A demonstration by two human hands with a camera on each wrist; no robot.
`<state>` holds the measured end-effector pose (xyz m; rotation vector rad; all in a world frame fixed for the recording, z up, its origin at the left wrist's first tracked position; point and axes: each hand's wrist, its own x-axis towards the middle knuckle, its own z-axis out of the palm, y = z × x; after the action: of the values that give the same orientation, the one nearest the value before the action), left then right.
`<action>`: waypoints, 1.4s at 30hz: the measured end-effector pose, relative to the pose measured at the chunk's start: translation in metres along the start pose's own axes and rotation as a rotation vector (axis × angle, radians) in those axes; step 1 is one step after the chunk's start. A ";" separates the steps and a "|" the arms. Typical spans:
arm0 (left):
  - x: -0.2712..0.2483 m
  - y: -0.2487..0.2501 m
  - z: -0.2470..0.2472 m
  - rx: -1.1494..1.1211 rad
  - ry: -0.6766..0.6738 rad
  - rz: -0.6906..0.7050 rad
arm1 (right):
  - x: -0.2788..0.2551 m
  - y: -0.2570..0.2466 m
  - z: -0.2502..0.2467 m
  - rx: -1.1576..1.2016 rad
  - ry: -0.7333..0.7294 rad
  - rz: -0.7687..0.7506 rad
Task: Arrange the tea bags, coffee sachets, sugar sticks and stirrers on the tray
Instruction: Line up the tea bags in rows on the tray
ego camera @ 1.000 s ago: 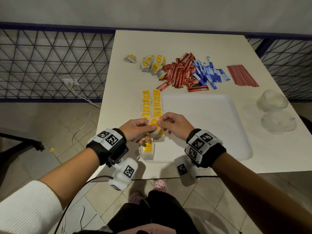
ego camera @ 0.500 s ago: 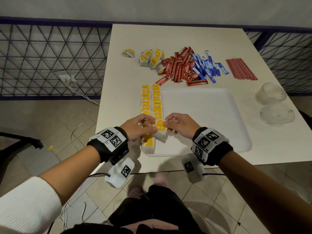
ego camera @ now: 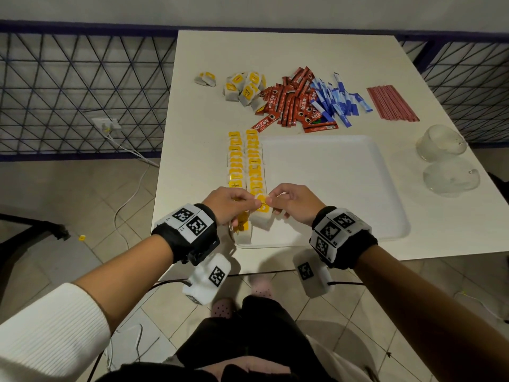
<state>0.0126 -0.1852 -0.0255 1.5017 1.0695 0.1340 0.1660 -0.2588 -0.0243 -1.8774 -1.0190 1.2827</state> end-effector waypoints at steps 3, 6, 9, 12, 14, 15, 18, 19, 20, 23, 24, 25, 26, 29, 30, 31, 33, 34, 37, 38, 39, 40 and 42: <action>0.000 -0.007 0.004 0.055 -0.031 -0.009 | 0.001 0.010 0.003 -0.046 0.004 0.019; 0.000 -0.009 0.006 0.218 -0.048 -0.006 | 0.006 0.018 0.005 -0.141 0.018 0.028; 0.002 -0.010 0.007 0.388 -0.049 -0.007 | 0.012 0.020 0.006 -0.204 0.029 0.039; 0.003 -0.009 0.005 0.433 -0.047 -0.028 | 0.017 0.016 0.007 -0.240 0.022 0.042; 0.003 -0.008 0.003 0.433 -0.016 -0.036 | 0.020 0.011 0.008 -0.269 0.025 0.040; 0.003 -0.007 0.002 0.413 0.009 -0.034 | 0.022 0.009 0.008 -0.301 0.028 0.038; 0.004 -0.008 -0.001 0.339 0.083 -0.012 | 0.028 0.004 0.007 -0.389 0.036 0.031; 0.005 -0.009 -0.001 0.325 0.101 -0.008 | 0.030 0.002 0.007 -0.394 0.039 0.030; 0.006 -0.008 -0.001 0.318 0.114 -0.010 | 0.032 0.002 0.007 -0.395 0.040 0.027; 0.008 -0.005 0.001 0.378 0.137 -0.029 | 0.036 0.002 0.007 -0.358 0.033 0.053; 0.009 -0.004 0.001 0.424 0.139 -0.037 | 0.036 0.003 0.006 -0.338 0.031 0.063; 0.010 -0.002 0.002 0.477 0.138 -0.039 | 0.037 0.004 0.006 -0.321 0.029 0.070; 0.011 0.000 0.003 0.532 0.132 -0.040 | 0.038 0.005 0.005 -0.311 0.027 0.075; 0.013 0.008 0.006 0.688 0.110 -0.037 | 0.040 0.007 0.004 -0.281 0.016 0.079; 0.014 0.011 0.007 0.746 0.098 -0.038 | 0.040 0.007 0.004 -0.272 0.011 0.078; 0.015 0.013 0.009 0.804 0.087 -0.041 | 0.041 0.007 0.004 -0.266 0.006 0.077; 0.017 0.016 0.013 0.869 0.080 -0.050 | 0.042 0.007 0.004 -0.267 -0.003 0.076; 0.017 0.016 0.014 0.882 0.082 -0.057 | 0.043 0.007 0.004 -0.270 -0.007 0.077; 0.020 0.016 0.016 0.919 0.083 -0.082 | 0.045 0.007 0.004 -0.267 -0.006 0.071; 0.021 0.016 0.015 0.922 0.086 -0.088 | 0.045 0.007 0.004 -0.264 -0.004 0.070; 0.022 0.017 0.015 0.914 0.096 -0.085 | 0.045 0.008 0.004 -0.259 -0.004 0.070; 0.022 0.018 0.013 0.884 0.108 -0.082 | 0.045 0.008 0.004 -0.252 -0.002 0.071; 0.022 0.019 0.008 0.746 0.141 -0.075 | 0.044 0.008 0.003 -0.235 0.018 0.061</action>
<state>0.0400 -0.1740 -0.0227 2.1307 1.3714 -0.2449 0.1752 -0.2239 -0.0514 -2.1064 -1.1529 1.2217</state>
